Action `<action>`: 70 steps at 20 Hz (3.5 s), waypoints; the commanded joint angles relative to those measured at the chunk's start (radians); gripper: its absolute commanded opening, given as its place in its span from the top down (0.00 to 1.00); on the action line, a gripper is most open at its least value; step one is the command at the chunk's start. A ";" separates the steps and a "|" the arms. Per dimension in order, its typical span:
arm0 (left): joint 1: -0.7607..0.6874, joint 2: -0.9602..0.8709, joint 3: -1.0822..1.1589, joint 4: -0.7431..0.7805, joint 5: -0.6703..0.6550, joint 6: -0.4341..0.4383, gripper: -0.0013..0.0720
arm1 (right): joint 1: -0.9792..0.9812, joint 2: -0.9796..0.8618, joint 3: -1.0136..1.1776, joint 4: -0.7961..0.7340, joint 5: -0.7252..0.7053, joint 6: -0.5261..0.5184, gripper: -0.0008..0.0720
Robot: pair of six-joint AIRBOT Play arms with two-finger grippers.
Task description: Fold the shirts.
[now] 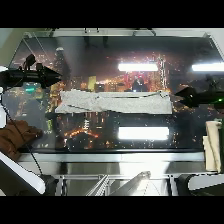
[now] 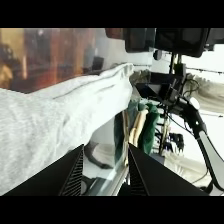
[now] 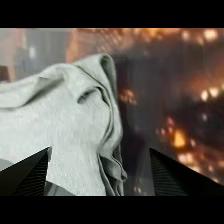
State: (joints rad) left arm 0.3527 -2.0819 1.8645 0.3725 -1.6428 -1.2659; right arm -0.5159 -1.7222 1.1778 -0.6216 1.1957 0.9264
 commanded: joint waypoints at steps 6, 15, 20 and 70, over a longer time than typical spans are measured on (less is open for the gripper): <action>-0.117 -0.005 0.047 0.002 -0.028 -0.018 0.99 | 0.148 -0.141 0.023 0.117 0.000 0.030 0.22; -0.425 -0.005 0.047 0.325 0.047 -0.019 0.99 | 0.159 -0.106 0.057 0.202 0.169 -0.010 0.97; -0.673 -0.011 0.047 0.534 0.328 -0.129 0.99 | 0.080 0.063 0.057 0.021 0.218 0.024 0.97; 0.081 1.229 -0.978 0.185 0.197 0.114 0.97 | 0.349 0.024 -0.005 -0.140 0.031 0.186 0.12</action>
State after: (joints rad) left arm 0.3958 -0.8932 0.9344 0.5575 -1.4853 -1.1534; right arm -0.1658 -1.6680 1.2472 -0.8204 1.3098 1.1652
